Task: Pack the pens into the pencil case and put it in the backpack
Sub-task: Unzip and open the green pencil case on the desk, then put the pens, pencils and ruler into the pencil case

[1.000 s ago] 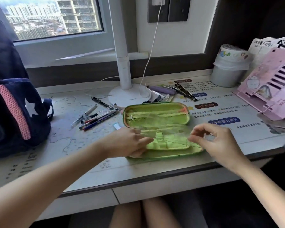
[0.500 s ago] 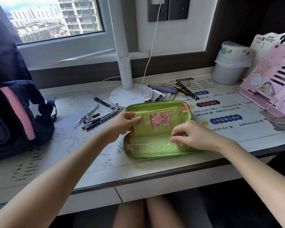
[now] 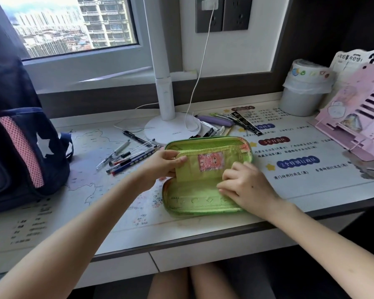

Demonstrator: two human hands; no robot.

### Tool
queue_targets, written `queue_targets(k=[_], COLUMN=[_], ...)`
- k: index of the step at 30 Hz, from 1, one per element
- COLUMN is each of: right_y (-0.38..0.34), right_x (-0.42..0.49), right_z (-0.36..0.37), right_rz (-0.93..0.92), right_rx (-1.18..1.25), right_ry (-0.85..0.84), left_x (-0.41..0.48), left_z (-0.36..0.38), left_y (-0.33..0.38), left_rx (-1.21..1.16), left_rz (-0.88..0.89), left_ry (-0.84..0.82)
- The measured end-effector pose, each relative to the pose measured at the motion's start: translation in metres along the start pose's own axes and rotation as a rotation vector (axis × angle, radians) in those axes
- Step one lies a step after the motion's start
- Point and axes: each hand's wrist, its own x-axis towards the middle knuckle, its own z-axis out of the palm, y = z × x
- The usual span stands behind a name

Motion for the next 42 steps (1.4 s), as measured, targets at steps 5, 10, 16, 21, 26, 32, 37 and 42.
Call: queue_targets(k=[5,10,16,21,26,32,37,42], right_y=[0.004,0.018,0.078,0.117,0.167,0.206,0.21,0.206], right_x=[-0.003,-0.001,0.029,0.081,0.127,0.129,0.125,0.115], right_z=[-0.008,-0.052,-0.039,0.004,0.039,0.061,0.062,0.054], right_rz=[0.176,0.388,0.683,0.71,1.01,1.062,1.13,1.15], right_rx=[0.109,0.35,0.164,0.08,-0.179,0.062,0.022,-0.133], right_ry=[-0.18,0.234,0.276,0.066,-0.081,-0.215,-0.123,-0.164], left_x=[-0.003,-0.016,-0.011,0.017,0.038,0.063,0.072,0.064], left_z=[-0.007,-0.016,-0.025,-0.043,-0.056,-0.06,-0.054,-0.036], left_y=[0.002,0.008,0.028,0.017,0.008,0.011,0.016,0.015], left_rx=[-0.018,0.244,0.24,0.414,0.482,0.419,0.428,0.637], left_rz=[0.024,0.072,0.131,0.148,0.139,0.167,0.188,0.241], left_ry=[-0.082,-0.232,-0.121,0.319,0.505,0.472,0.415,0.386])
